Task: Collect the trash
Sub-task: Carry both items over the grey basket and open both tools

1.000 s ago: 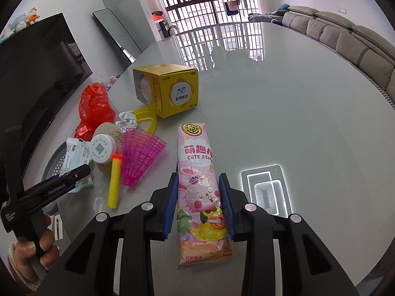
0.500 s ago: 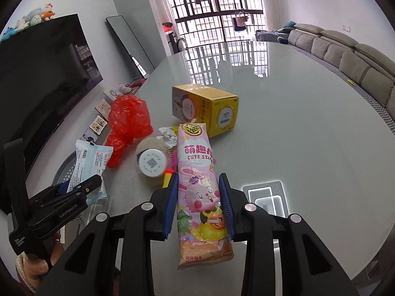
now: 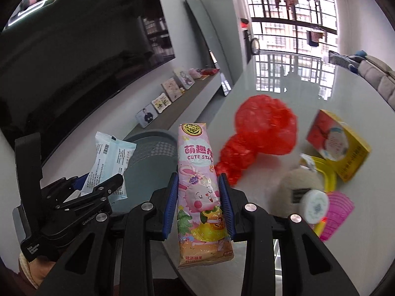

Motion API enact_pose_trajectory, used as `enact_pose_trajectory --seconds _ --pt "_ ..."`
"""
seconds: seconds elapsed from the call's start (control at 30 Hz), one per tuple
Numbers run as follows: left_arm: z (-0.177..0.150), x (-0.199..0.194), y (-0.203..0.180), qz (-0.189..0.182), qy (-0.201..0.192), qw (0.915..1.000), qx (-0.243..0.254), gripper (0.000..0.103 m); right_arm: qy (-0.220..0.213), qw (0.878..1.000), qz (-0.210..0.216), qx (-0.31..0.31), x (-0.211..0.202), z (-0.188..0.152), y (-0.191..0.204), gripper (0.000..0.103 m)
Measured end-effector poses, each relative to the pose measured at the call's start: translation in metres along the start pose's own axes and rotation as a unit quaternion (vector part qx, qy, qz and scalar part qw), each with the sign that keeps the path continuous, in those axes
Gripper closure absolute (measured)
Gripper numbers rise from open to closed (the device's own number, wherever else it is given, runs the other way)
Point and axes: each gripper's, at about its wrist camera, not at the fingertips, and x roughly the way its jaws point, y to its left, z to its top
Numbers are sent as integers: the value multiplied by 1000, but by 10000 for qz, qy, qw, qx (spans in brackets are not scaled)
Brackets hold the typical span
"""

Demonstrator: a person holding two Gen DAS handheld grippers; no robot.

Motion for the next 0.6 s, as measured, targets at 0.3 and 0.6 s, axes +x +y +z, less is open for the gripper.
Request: enact_pose_trajectory --seconds 0.3,0.6 --pt "-4 33 56 378 321 9981 -362 57 574 9950 440 -695 86 26 63 71" --pt "-4 67 85 500 650 9949 -589 56 958 9905 504 -854 147 38 86 71"
